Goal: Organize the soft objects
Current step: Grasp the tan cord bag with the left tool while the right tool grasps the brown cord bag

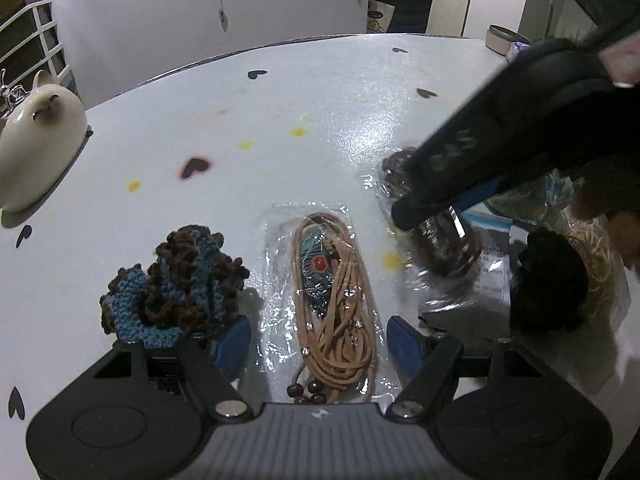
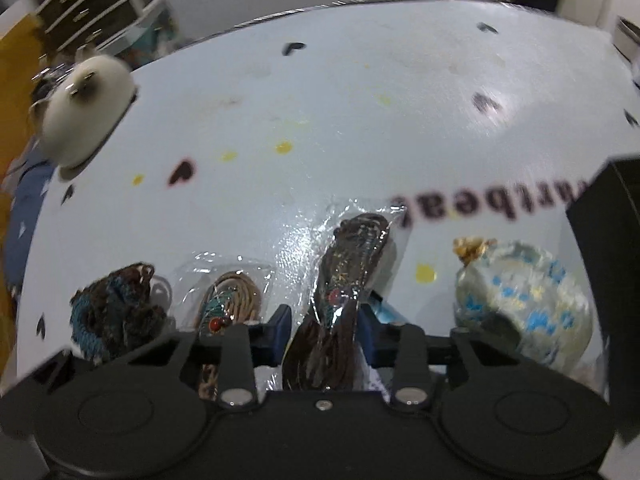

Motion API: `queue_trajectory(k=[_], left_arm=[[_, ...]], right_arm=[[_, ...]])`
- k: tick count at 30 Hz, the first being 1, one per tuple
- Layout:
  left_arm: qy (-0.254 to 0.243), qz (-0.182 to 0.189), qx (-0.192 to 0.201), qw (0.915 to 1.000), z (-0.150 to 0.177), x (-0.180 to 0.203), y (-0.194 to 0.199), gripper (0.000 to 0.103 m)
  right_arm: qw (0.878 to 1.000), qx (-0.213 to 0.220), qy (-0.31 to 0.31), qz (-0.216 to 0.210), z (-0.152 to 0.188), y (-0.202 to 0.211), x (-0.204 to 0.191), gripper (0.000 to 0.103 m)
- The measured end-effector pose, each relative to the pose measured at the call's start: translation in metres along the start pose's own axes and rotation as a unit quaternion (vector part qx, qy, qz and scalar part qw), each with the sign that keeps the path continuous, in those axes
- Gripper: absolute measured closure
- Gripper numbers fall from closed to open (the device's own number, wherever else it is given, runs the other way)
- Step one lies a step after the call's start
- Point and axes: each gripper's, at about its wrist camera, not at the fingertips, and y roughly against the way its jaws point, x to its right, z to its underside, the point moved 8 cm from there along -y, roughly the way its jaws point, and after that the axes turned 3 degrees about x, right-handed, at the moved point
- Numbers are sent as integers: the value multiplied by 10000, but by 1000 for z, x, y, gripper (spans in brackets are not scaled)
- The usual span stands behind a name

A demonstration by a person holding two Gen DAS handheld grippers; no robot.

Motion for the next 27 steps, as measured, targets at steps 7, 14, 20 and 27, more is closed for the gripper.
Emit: queue_trajectory(k=[7,14,20,27], left_arm=[[40,-11,-7,10000,-8,-4,-8,36],[95,-6,20,10000,-12,-2,-8,54],[628,196,-5,9978,-12,-7,-6,65],[1511,425,105,9876,-7,-15,6,69]], right_arm=[[9881,-99,1441,-533,-1,17,5,69],[9822,-306,1733,-661,21,24,4,58],[9892,-399,1359,-387,28,17,2,59],[9892,-52,1394,-459,28,30,1,76]])
